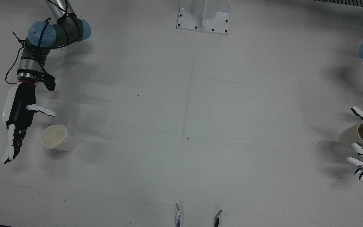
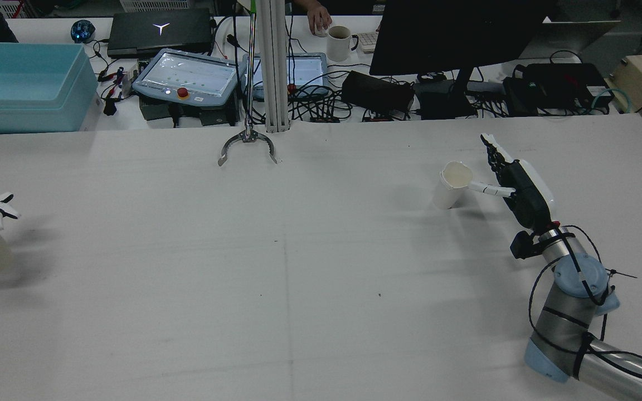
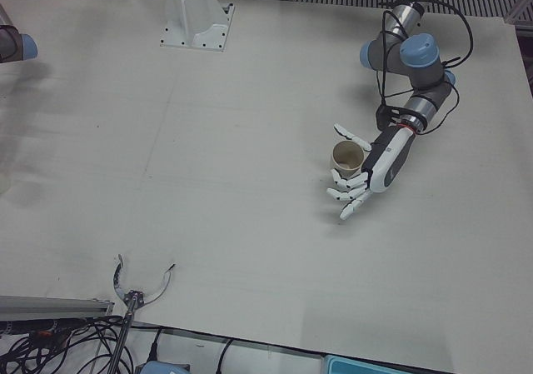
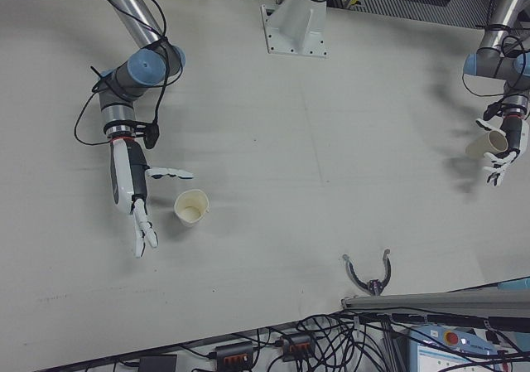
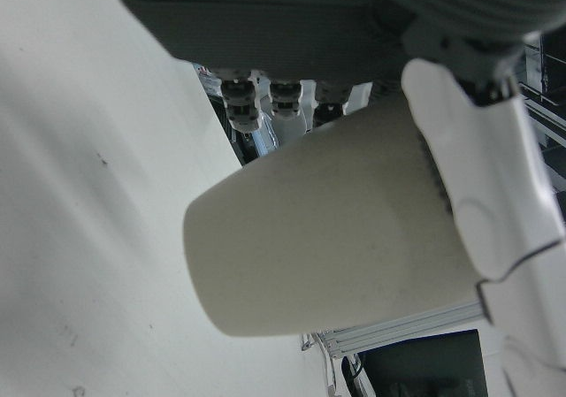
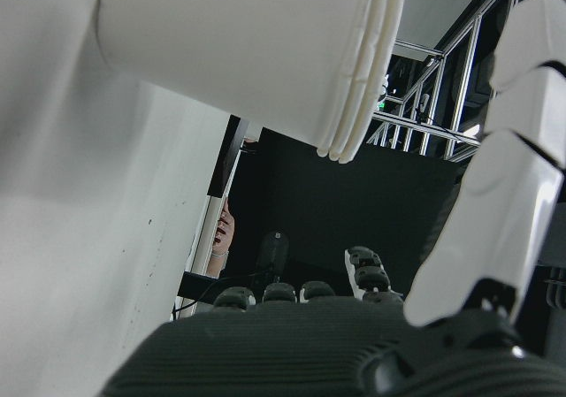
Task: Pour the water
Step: 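Close the right hand fingers around the standing paper cup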
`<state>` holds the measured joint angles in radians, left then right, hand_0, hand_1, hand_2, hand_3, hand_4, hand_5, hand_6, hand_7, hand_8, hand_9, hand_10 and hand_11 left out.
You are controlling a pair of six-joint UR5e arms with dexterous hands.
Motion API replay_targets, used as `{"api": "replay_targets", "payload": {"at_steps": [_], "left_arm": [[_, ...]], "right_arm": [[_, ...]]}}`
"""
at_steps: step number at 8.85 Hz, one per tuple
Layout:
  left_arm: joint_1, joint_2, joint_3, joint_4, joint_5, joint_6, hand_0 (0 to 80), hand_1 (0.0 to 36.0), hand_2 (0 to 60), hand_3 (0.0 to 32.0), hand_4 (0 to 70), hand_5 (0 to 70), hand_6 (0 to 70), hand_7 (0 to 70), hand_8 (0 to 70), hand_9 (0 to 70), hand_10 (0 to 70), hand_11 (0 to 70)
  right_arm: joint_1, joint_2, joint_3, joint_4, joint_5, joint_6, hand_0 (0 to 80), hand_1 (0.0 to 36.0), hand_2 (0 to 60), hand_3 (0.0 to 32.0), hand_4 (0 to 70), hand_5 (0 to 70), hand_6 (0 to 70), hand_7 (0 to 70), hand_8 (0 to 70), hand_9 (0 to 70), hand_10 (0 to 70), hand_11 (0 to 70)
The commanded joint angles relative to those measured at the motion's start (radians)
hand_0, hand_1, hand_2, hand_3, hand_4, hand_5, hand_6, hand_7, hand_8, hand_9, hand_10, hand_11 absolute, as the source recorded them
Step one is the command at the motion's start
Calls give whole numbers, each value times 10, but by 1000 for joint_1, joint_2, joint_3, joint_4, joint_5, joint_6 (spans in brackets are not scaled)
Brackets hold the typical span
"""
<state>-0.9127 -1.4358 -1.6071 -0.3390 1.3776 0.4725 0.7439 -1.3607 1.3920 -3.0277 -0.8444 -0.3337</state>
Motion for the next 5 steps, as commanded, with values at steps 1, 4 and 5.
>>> {"api": "replay_targets", "payload": {"at_steps": [1,4,5], "left_arm": [[2,0,4,0,0,0,504,69,0,0,407,700,218,373,44,97,77,118],[0,0,3,-2,0,0,503,69,0,0,407,700,218,372,44,97,77,118],[0,0,0,-2,0,0,503,67,0,0,411,700,217,370,45,98,78,119]], "right_arm": [[0,11,-10,3,2,24,472,155,137,0,78,92,15,18,0,0,1,16],[-3,35,-105,6,2,24,471,153,151,0,116,101,25,40,0,0,6,21],[-4,51,-105,6,2,24,470,151,150,0,120,91,25,40,0,0,8,24]]}}
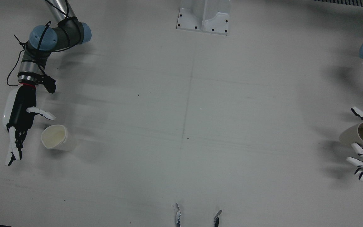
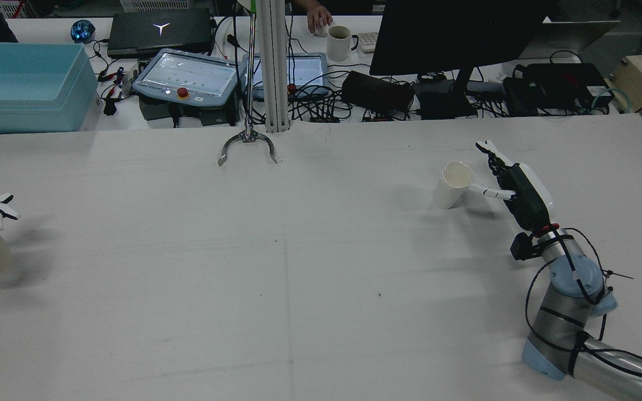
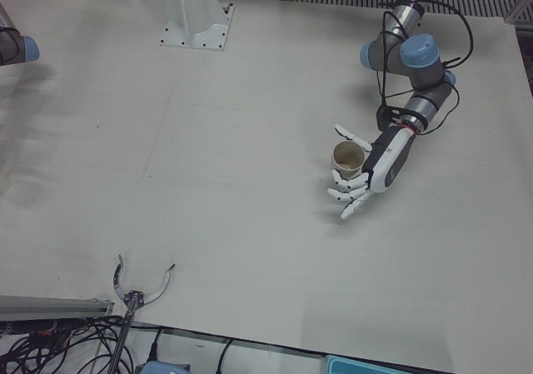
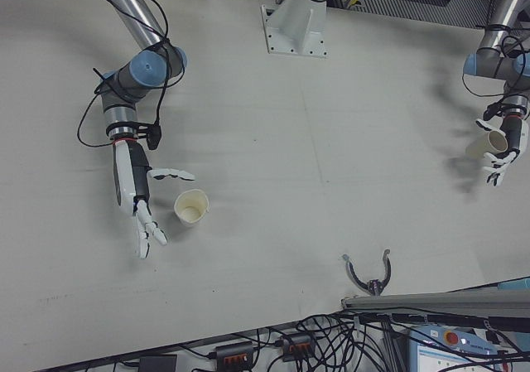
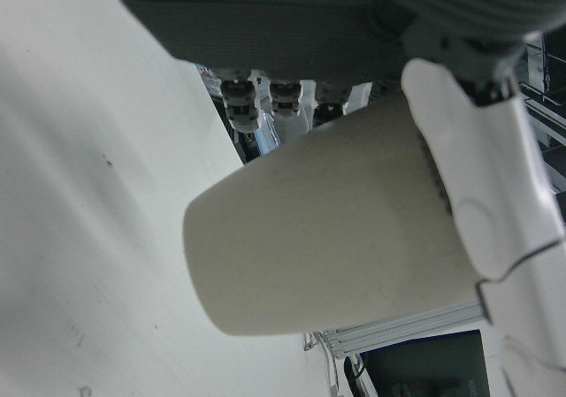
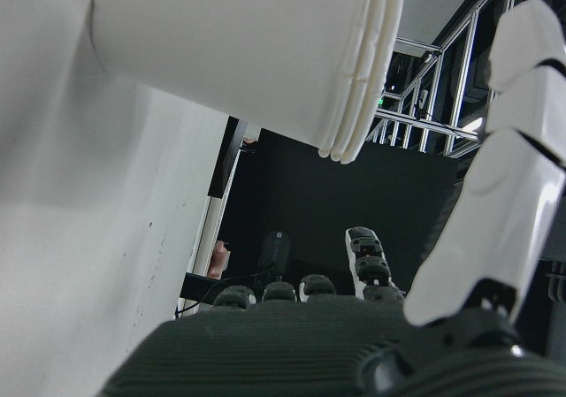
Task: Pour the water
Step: 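Close the right hand fingers around the standing paper cup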
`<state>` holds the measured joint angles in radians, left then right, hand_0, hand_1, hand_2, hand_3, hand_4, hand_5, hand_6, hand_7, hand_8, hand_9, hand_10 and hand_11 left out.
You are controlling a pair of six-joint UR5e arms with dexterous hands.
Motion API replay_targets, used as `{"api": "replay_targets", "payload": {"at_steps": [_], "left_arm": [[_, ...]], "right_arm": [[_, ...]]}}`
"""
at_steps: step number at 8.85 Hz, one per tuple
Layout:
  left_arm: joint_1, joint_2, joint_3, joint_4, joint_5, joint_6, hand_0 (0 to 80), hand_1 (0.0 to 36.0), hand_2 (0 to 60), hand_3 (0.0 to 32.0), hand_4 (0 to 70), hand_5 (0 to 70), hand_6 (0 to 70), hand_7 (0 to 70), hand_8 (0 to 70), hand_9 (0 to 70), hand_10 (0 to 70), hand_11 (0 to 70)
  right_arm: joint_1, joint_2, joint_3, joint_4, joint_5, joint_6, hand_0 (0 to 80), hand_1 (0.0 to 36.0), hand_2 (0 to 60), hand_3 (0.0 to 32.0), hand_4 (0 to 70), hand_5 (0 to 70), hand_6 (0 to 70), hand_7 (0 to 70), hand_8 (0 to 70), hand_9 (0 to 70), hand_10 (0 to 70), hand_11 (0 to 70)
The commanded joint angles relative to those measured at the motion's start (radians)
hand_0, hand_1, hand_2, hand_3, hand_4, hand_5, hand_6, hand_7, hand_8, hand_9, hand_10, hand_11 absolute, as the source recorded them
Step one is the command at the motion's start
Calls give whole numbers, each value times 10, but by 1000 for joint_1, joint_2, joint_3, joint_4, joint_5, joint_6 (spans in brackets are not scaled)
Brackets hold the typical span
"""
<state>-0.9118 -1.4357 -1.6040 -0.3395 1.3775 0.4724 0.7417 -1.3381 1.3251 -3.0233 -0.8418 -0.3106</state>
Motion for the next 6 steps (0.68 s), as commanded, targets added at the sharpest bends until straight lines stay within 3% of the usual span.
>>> {"api": "replay_targets", "payload": {"at_steps": [1,6], "left_arm": [[-1,0,-4,-1,0,0,504,65,0,0,416,700,215,366,44,97,77,118],[-7,0,3,-4,-2,0,503,67,0,0,408,700,216,364,47,100,79,120]], "right_arm": [[-2,48,-38,0,0,-1,470,151,143,0,105,78,21,28,0,0,5,20],[-42,65,-41,-2,0,-2,471,152,144,0,114,91,26,39,0,0,1,14]]}}
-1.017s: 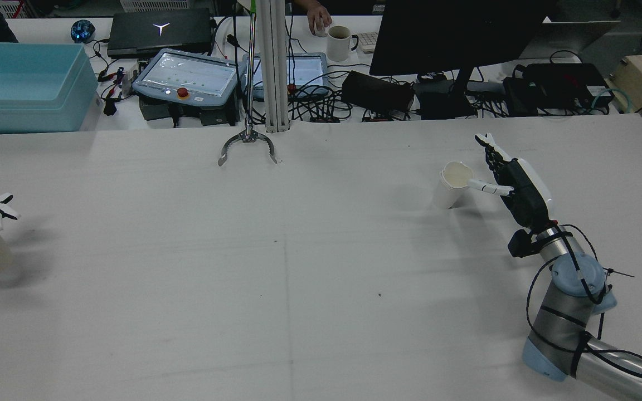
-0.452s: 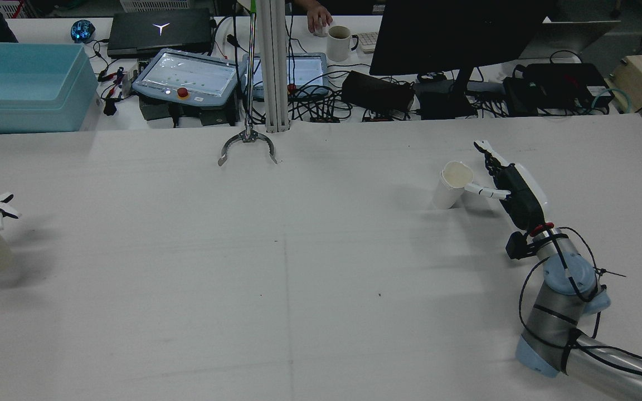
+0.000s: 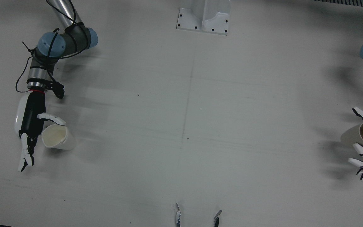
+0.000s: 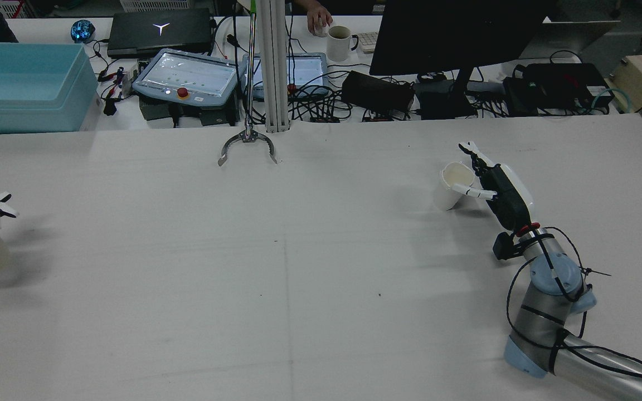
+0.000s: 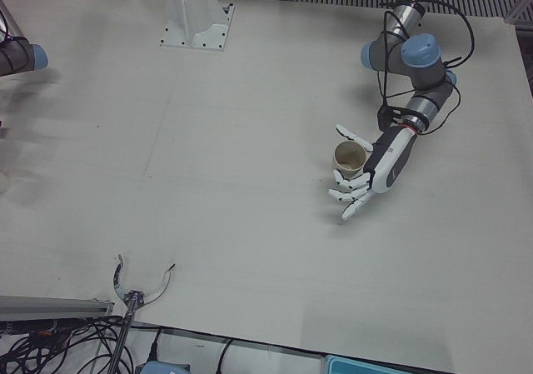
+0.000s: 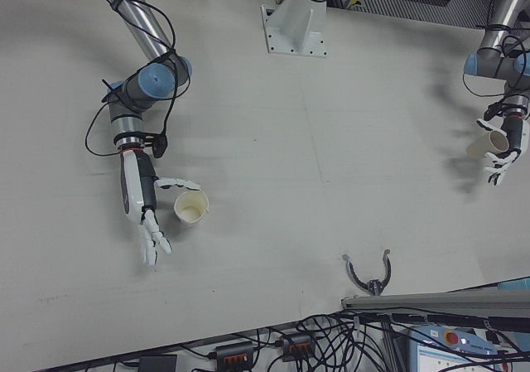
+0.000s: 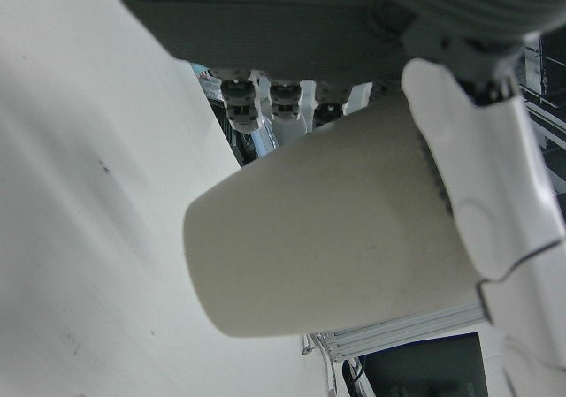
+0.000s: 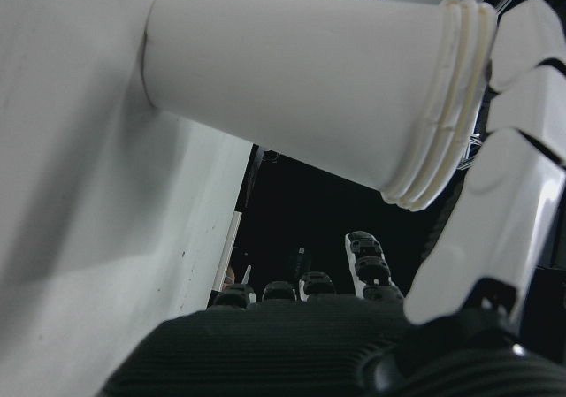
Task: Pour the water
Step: 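Close the right hand fingers around the standing paper cup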
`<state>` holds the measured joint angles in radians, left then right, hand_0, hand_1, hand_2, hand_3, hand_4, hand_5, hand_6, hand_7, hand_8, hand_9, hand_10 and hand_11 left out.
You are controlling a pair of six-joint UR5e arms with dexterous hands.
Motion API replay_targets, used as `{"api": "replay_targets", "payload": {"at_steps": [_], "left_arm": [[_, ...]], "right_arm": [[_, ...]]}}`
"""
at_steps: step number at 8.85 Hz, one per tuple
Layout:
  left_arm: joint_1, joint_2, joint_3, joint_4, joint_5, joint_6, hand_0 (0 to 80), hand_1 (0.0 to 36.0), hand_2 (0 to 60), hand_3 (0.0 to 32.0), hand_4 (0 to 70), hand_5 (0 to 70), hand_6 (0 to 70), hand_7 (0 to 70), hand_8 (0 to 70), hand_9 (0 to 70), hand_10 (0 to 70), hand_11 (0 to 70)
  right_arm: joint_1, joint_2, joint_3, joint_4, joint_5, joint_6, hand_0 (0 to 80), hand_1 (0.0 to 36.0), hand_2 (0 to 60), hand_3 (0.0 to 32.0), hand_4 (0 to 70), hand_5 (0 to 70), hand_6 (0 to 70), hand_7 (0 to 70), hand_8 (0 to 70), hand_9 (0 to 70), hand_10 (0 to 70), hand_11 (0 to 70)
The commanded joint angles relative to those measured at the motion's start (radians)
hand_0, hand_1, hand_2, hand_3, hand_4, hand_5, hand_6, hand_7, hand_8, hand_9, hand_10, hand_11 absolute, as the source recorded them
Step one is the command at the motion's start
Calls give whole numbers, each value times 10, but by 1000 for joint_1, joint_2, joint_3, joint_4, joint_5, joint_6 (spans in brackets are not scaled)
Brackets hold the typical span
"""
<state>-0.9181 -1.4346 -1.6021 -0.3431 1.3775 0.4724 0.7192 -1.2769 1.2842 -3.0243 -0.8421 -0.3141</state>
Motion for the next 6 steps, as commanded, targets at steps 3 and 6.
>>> {"api": "replay_targets", "payload": {"at_steps": [3,6], "left_arm": [[-1,-1,1,-1,-2,0,503,66,0,0,407,700,215,364,47,100,78,119],[1,-1,4,-1,-2,2,503,65,0,0,408,700,215,362,46,100,77,118]], "right_arm": [[-32,4,1,1,0,3,472,153,138,0,94,84,17,24,0,0,0,7],[-35,10,1,-1,2,0,472,154,137,0,87,86,18,24,0,0,0,11]]}}
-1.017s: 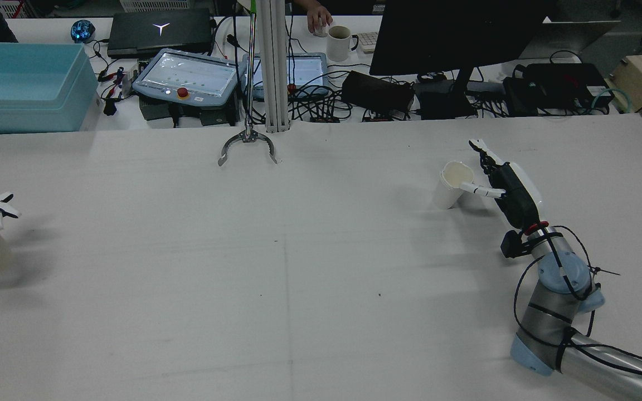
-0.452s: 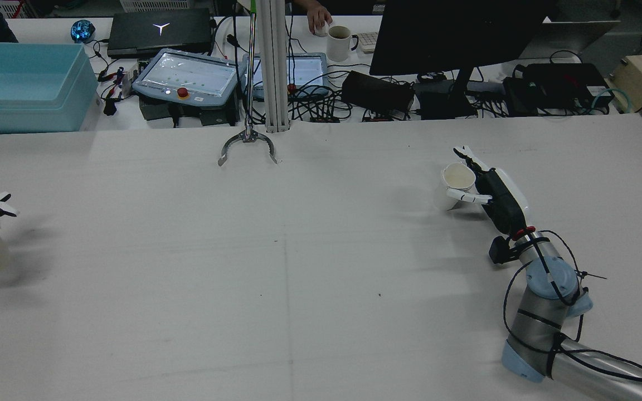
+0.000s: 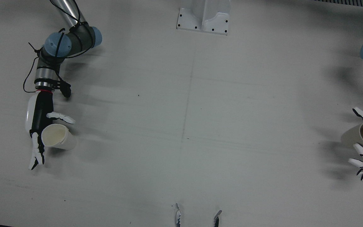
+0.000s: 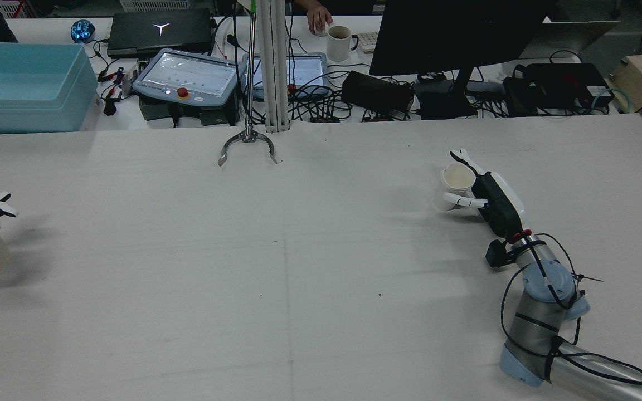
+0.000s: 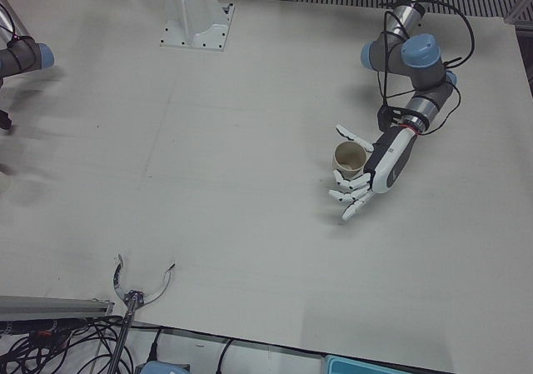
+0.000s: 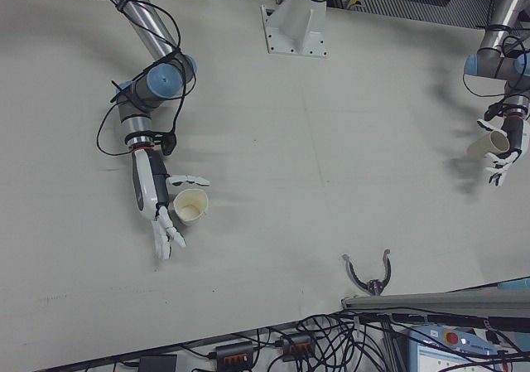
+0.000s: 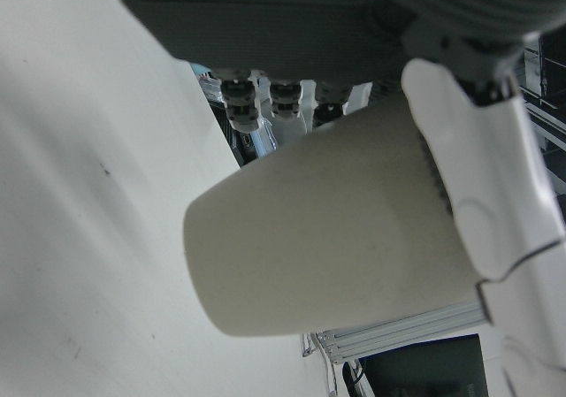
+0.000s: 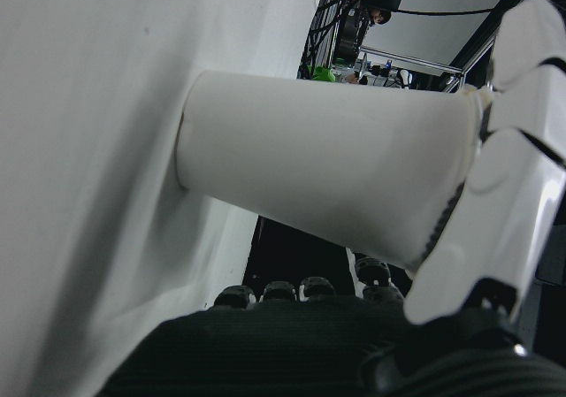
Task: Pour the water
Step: 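Lift the paper cup off the table with the right hand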
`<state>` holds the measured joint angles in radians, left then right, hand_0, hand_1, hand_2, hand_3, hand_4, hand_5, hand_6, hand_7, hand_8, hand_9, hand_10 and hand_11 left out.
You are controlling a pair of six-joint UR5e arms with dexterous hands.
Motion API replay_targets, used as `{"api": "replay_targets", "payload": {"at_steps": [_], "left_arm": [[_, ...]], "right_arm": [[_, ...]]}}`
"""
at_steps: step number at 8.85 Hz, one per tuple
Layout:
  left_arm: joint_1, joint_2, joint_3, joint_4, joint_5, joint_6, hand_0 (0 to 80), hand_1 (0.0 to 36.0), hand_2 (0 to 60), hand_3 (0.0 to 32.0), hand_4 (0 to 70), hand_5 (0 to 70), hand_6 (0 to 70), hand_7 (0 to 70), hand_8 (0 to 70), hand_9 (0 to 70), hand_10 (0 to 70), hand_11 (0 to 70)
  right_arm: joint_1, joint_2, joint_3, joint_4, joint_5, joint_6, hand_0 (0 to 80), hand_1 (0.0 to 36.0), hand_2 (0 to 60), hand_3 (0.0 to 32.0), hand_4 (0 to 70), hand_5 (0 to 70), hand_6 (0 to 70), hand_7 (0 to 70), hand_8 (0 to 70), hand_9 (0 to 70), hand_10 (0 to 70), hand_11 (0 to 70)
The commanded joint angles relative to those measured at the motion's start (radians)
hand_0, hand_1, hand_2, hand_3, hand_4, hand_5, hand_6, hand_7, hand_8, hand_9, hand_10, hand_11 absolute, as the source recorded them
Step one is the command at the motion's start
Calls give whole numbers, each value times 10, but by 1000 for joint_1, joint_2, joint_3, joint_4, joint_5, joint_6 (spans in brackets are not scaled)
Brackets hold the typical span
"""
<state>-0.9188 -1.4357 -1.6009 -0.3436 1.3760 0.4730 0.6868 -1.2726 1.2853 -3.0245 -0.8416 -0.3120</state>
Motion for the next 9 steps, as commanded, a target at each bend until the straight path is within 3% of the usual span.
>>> {"api": "replay_targets", "payload": {"at_steps": [1,3,5,6,7,9], "left_arm": [[0,0,4,-2,0,3,505,67,0,0,404,700,215,362,46,99,77,119],[1,0,9,-3,-3,3,502,67,0,0,398,700,214,360,46,100,78,119],[2,0,12,-3,-3,3,502,67,0,0,397,700,214,358,48,101,81,122],[2,0,12,-5,-3,3,501,68,0,0,396,700,215,359,48,101,81,123],[2,0,12,-5,-3,3,500,68,0,0,397,700,216,358,49,101,81,123],[2,0,16,-6,-3,4,502,68,0,0,394,700,215,356,48,101,81,123]], "right_arm": [[-3,10,-1,-2,1,-3,470,151,138,0,91,96,24,31,0,0,0,13],[-3,16,-3,-2,2,-4,469,148,142,0,107,139,36,45,0,0,4,19],[-3,16,-1,-4,2,-4,458,121,130,0,150,307,36,33,0,0,20,39],[-3,16,-3,-4,1,-4,458,118,142,0,213,435,24,14,0,0,25,44],[-3,16,-1,-4,1,-4,459,117,170,0,319,557,20,9,0,0,31,49],[-3,16,-1,-5,1,-4,460,120,179,0,300,607,28,26,0,0,36,57]]}}
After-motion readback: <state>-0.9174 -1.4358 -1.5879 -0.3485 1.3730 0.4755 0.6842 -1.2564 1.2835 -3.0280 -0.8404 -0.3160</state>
